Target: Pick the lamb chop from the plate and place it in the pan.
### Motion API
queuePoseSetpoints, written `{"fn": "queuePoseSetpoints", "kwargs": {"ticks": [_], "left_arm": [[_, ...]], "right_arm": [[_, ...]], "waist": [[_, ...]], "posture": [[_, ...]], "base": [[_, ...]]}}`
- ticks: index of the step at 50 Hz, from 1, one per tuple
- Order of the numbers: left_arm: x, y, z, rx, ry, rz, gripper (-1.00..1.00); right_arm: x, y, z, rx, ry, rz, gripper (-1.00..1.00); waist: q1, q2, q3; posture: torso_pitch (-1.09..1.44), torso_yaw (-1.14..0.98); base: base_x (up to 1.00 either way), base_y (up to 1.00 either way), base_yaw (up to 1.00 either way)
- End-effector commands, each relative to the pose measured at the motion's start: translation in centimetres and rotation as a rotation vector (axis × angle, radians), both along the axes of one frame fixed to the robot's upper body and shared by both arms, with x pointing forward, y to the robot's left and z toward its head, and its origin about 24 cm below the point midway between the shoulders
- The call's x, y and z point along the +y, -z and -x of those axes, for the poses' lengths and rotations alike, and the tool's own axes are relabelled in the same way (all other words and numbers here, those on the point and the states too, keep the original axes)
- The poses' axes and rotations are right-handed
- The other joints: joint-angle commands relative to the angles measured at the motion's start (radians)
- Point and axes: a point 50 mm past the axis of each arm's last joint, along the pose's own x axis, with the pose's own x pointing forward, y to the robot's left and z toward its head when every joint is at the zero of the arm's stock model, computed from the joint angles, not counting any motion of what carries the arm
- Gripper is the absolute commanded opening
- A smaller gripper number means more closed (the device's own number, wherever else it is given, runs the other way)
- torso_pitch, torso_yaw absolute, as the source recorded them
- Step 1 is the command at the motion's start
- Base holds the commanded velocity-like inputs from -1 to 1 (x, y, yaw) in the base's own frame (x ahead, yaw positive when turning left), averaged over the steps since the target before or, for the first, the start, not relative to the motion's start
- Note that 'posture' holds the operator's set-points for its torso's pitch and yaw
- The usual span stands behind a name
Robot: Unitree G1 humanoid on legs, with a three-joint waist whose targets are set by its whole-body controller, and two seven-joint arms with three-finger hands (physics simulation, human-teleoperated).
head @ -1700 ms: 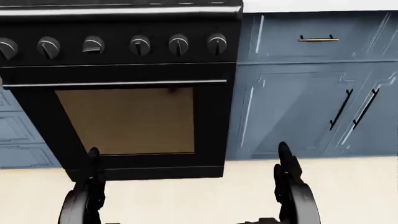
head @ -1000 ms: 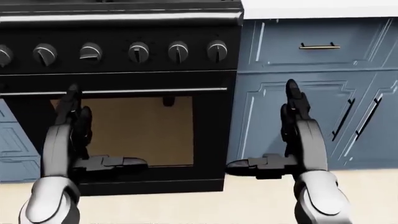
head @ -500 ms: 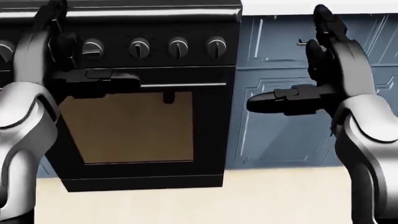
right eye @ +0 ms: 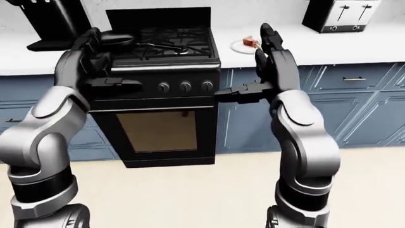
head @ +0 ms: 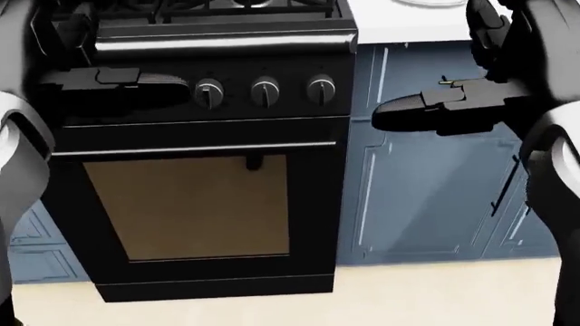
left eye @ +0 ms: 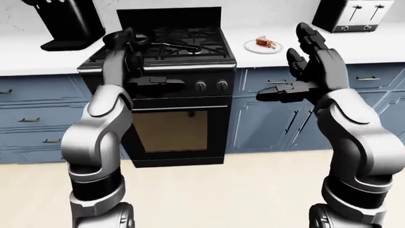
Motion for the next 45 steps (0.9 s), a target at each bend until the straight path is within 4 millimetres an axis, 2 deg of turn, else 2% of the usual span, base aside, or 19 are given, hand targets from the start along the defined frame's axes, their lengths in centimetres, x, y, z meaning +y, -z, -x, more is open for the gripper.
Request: {"fn": "queuePoseSetpoints", "kwargs": {"ticks": [1, 2, 3, 4, 9, 12, 14, 15, 16, 24, 26, 28, 29, 30, 35, 40, 42, 43, 45], "left_arm": [[0.23, -1.27, 0.29, -0.068, -0.014, 0.001, 1.00], [0.35, -1.22, 0.19, -0.067, -0.018, 0.002, 1.00], [0.37, -1.20, 0.14, -0.067, -0.019, 0.001, 1.00], [0.36, -1.24, 0.19, -0.067, -0.020, 0.001, 1.00], [0.52, -1.20, 0.08, -0.063, -0.031, 0.006, 1.00], [0.67, -1.17, 0.00, -0.064, -0.039, 0.011, 1.00], [0.83, -1.27, 0.03, -0.066, -0.048, 0.017, 1.00], [0.87, -1.30, 0.01, -0.067, -0.050, 0.018, 1.00], [0.86, -1.28, -0.01, -0.068, -0.050, 0.018, 1.00], [0.80, -1.21, -0.15, -0.068, -0.051, 0.015, 1.00], [0.83, -1.30, -0.11, -0.070, -0.051, 0.017, 1.00], [0.78, -1.43, 0.05, -0.071, -0.048, 0.016, 1.00], [0.81, -1.43, 0.01, -0.071, -0.049, 0.017, 1.00], [0.85, -1.44, -0.01, -0.071, -0.049, 0.018, 1.00], [0.86, -1.52, 0.11, -0.071, -0.050, 0.019, 1.00], [0.87, -1.51, 0.04, -0.071, -0.050, 0.020, 1.00], [0.87, -1.51, 0.03, -0.071, -0.049, 0.020, 1.00], [0.85, -1.46, 0.03, -0.070, -0.049, 0.021, 1.00], [0.82, -1.57, 0.17, -0.071, -0.048, 0.021, 1.00]], "right_arm": [[0.18, -1.01, 0.29, -0.056, -0.007, 0.006, 1.00], [0.14, -1.00, 0.29, -0.056, -0.006, 0.006, 1.00], [0.13, -1.06, 0.32, -0.056, -0.005, 0.007, 1.00], [0.12, -1.06, 0.33, -0.056, -0.004, 0.006, 1.00], [0.16, -0.92, 0.22, -0.054, -0.006, 0.009, 1.00], [0.16, -0.88, 0.25, -0.054, -0.005, 0.010, 1.00], [0.05, -0.85, 0.27, -0.056, -0.003, 0.008, 1.00], [0.04, -0.87, 0.31, -0.055, -0.002, 0.007, 1.00], [0.02, -0.80, 0.25, -0.054, -0.001, 0.007, 1.00], [-0.21, -0.61, 0.10, -0.050, 0.004, 0.003, 1.00], [-0.22, -0.74, 0.20, -0.052, 0.006, 0.003, 1.00], [-0.22, -0.70, 0.20, -0.052, 0.007, 0.002, 1.00], [-0.22, -0.69, 0.21, -0.049, 0.006, -0.001, 1.00], [-0.22, -0.68, 0.20, -0.049, 0.006, -0.002, 1.00], [-0.18, -0.75, 0.19, -0.049, 0.004, 0.000, 1.00], [-0.16, -0.78, 0.19, -0.049, 0.005, 0.003, 1.00], [-0.16, -0.79, 0.16, -0.051, 0.002, 0.005, 1.00], [-0.17, -0.81, 0.19, -0.052, 0.003, 0.005, 1.00], [-0.22, -0.77, 0.18, -0.053, 0.004, 0.004, 1.00]], "waist": [[0.001, 0.022, -0.018], [0.006, -0.012, -0.013], [-0.002, 0.002, -0.016], [0.007, -0.002, -0.021], [0.020, -0.046, -0.024], [0.032, -0.093, -0.027], [0.035, -0.131, -0.047], [0.026, -0.122, -0.031], [0.030, -0.142, -0.017], [0.001, -0.074, -0.013], [-0.006, -0.038, -0.021], [-0.006, 0.027, -0.047], [0.004, -0.017, -0.027], [-0.006, 0.006, -0.022], [0.013, -0.015, -0.033], [0.028, -0.083, -0.032], [0.027, -0.136, -0.052], [0.025, -0.126, -0.058], [0.023, -0.145, -0.035]], "posture": [[0.00, 0.00], [0.00, 0.00], [0.00, 0.00], [0.00, 0.00], [0.00, 0.00], [0.00, 0.00], [0.00, 0.00], [0.00, 0.00], [0.00, 0.00], [0.00, 0.00], [0.00, 0.00], [0.00, 0.00], [0.00, 0.00], [0.00, 0.00], [0.00, 0.00], [0.00, 0.00], [0.00, 0.00], [0.00, 0.00], [0.00, 0.00]], "base": [[0.35, 0.00, 0.00], [0.35, 0.00, 0.00], [0.35, 0.00, 0.00], [0.34, 0.00, 0.00], [0.35, 0.00, 0.00], [0.35, 0.00, 0.00], [0.35, 0.00, 0.00], [0.34, 0.00, 0.00], [0.35, 0.00, 0.00], [0.35, 0.00, 0.00], [0.36, 0.00, 0.00], [0.36, 0.00, 0.00], [0.34, 0.00, 0.00], [0.33, -0.04, 0.00], [0.31, -0.08, 0.00], [0.26, -0.03, 0.00], [0.14, 0.00, 0.00], [0.09, 0.00, 0.00], [0.07, 0.00, 0.00]]}}
